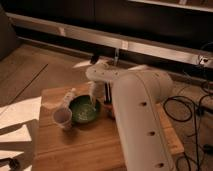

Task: Drag the ceramic bowl in a circle

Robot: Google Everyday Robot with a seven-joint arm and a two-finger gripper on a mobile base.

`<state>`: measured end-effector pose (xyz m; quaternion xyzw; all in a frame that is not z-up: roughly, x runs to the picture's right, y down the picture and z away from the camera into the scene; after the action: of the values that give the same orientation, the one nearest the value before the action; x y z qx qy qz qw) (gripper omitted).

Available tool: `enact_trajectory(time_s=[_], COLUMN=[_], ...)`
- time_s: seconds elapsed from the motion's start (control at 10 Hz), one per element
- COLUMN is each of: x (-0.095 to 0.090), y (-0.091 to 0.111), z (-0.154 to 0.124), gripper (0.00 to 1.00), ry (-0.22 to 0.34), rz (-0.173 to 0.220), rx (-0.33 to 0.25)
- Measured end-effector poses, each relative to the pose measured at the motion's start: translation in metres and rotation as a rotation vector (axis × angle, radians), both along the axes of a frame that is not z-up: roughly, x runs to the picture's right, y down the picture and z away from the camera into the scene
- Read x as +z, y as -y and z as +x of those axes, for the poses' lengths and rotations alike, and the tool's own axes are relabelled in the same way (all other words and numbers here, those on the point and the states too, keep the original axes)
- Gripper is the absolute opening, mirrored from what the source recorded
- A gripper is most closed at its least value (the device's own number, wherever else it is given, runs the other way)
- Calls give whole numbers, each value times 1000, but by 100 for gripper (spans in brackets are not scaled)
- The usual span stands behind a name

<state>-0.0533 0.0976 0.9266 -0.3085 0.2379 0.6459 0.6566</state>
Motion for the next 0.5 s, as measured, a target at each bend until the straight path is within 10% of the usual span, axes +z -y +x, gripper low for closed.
enact_trajectory(time_s=[0.5], x=[-5], y=[10], z=[39], gripper=[0], ry=[-78], rz=[5], rx=[7])
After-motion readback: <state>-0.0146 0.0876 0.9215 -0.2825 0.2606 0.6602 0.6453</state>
